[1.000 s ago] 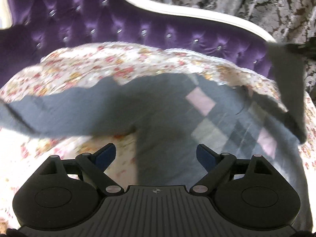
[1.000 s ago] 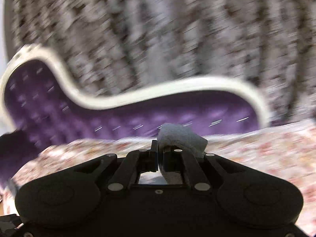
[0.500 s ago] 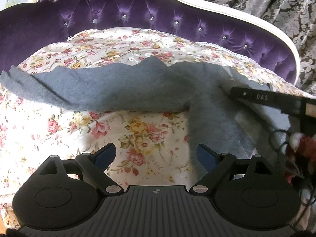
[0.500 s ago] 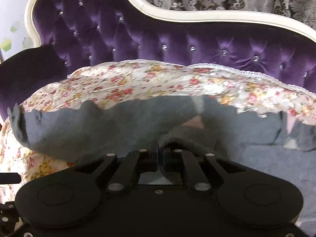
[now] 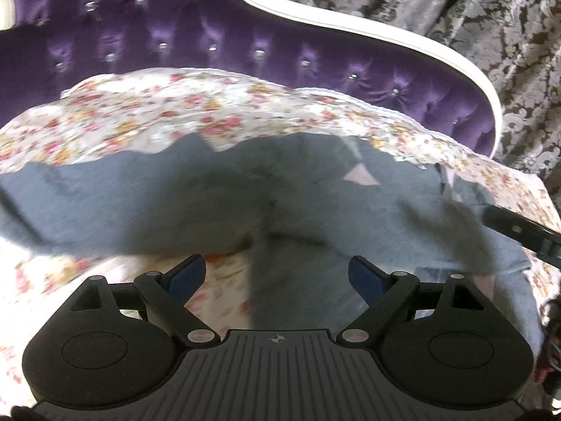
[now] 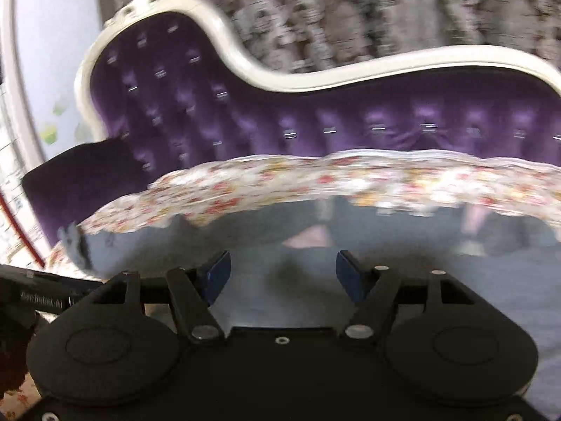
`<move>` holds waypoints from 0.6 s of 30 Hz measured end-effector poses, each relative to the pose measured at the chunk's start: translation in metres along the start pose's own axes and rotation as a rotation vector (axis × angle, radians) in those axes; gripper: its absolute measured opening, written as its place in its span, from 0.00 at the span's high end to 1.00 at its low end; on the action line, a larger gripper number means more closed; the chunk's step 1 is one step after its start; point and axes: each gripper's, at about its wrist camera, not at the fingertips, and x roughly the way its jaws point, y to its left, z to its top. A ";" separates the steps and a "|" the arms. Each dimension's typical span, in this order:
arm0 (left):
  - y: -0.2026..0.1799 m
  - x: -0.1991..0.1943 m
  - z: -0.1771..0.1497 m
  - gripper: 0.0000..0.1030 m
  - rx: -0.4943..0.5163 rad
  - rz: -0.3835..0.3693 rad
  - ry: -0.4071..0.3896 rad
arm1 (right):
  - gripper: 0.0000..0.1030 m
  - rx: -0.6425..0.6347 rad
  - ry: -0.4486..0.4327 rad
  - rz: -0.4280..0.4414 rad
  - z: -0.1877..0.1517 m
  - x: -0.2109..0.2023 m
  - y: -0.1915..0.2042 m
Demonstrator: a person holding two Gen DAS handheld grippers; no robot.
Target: Fold small clothes
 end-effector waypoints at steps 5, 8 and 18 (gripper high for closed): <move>-0.033 0.021 0.006 0.14 0.069 -0.007 -0.035 | 0.32 0.113 -0.031 -0.120 -0.005 -0.036 -0.063; -0.049 0.039 0.005 0.14 0.107 0.018 -0.065 | 0.32 0.204 -0.039 -0.209 -0.009 -0.053 -0.106; -0.062 0.073 -0.010 0.10 0.180 0.070 -0.028 | 0.38 0.351 -0.015 -0.342 -0.029 -0.064 -0.197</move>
